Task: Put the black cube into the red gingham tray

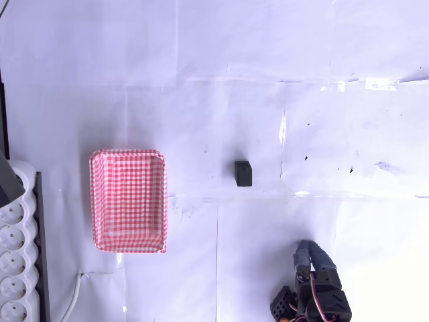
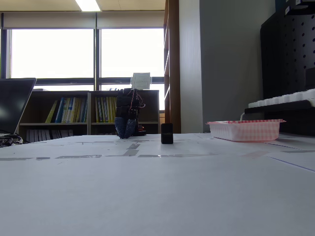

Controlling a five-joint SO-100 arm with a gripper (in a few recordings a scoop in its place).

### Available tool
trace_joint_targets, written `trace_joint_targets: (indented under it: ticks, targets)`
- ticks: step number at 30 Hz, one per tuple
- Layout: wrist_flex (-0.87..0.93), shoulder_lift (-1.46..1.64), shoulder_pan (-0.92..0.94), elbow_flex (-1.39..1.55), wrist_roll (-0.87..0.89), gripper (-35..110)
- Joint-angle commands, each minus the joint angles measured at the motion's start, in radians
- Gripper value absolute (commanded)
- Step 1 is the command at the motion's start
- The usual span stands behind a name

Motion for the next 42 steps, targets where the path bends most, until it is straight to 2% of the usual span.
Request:
trace_joint_targets:
  ticks: [1,35,40,41,42]
  targets:
    - [0.049,-0.014,-0.012,0.012,0.025,1]
    - [0.049,-0.014,-0.005,0.012,0.025,1]
    - [0.009,0.048,-0.074,0.012,0.124,1]
    - [-0.057,0.101,-0.074,0.012,0.305,1]
    - [-0.143,0.163,-0.078,0.018,0.359,1]
